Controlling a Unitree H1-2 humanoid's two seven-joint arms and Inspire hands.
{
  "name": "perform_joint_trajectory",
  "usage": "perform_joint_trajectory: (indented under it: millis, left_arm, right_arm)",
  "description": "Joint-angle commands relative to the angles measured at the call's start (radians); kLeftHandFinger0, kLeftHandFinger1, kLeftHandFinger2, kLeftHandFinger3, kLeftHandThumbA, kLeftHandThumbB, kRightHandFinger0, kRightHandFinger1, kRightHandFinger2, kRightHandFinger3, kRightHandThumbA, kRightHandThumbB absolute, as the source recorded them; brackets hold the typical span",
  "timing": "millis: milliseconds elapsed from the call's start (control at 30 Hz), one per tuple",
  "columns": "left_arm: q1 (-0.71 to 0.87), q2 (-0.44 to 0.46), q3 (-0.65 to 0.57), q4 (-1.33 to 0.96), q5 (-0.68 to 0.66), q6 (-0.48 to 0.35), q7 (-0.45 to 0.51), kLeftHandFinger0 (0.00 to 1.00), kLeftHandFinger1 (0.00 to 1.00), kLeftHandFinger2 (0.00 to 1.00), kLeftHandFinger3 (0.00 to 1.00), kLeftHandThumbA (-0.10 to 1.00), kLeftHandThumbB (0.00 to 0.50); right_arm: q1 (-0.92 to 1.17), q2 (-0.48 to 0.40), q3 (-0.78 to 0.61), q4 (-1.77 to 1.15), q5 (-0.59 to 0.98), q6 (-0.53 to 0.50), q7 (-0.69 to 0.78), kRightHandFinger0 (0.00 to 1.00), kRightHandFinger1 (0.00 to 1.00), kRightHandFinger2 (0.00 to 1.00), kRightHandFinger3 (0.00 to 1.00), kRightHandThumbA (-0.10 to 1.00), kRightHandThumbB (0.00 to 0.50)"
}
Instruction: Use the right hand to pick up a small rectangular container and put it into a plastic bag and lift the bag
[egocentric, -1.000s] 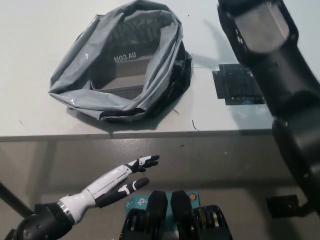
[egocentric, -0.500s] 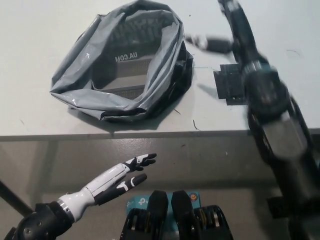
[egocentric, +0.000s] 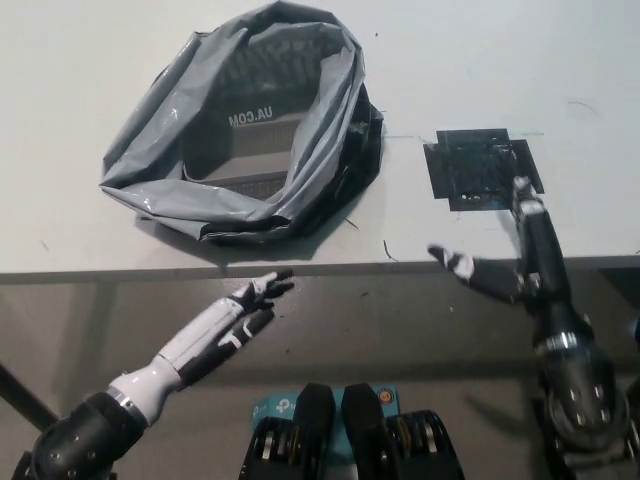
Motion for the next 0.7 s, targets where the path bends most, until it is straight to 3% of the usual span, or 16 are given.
perform_joint_trajectory:
  millis: [0,67,100,167,233,467,667]
  left_arm:
    - [-0.003,-0.069,0.137,-0.018,-0.090,-0.138,0.173,1.00,1.00,1.00,1.00,1.00,0.248]
    - [0.027,-0.076,0.139,-0.018,-0.094,-0.136,0.161,1.00,1.00,1.00,1.00,1.00,0.261]
    - [0.052,-0.080,0.140,-0.017,-0.091,-0.140,0.154,1.00,1.00,1.00,1.00,1.00,0.260]
    - [0.078,-0.084,0.139,-0.019,-0.086,-0.143,0.148,1.00,1.00,1.00,1.00,1.00,0.251]
    - [0.122,-0.090,0.139,-0.021,-0.078,-0.157,0.139,1.00,1.00,1.00,1.00,1.00,0.229]
    - [0.264,-0.104,0.126,-0.028,-0.056,-0.202,0.125,1.00,1.00,1.00,1.00,0.97,0.215]
    - [0.318,-0.120,0.124,-0.012,-0.050,-0.213,0.136,1.00,1.00,1.00,1.00,1.00,0.285]
  right_arm:
    - [0.087,-0.005,0.050,-0.136,-0.167,-0.456,-0.148,1.00,1.00,1.00,1.00,0.99,0.228]
    - [0.111,-0.014,0.064,-0.107,-0.166,-0.456,-0.155,1.00,1.00,1.00,1.00,0.97,0.230]
    - [0.129,-0.027,0.082,-0.084,-0.167,-0.456,-0.169,1.00,1.00,1.00,1.00,0.95,0.200]
    - [0.150,-0.030,0.089,-0.065,-0.141,-0.456,-0.156,1.00,1.00,1.00,1.00,0.94,0.209]
    - [0.188,-0.042,0.111,-0.053,-0.138,-0.456,-0.164,1.00,1.00,1.00,1.00,0.95,0.188]
    - [0.324,-0.067,0.162,-0.046,-0.114,-0.456,-0.174,1.00,1.00,1.00,1.00,0.94,0.201]
    - [0.382,-0.083,0.168,-0.054,-0.082,-0.456,-0.172,1.00,1.00,1.00,1.00,0.97,0.216]
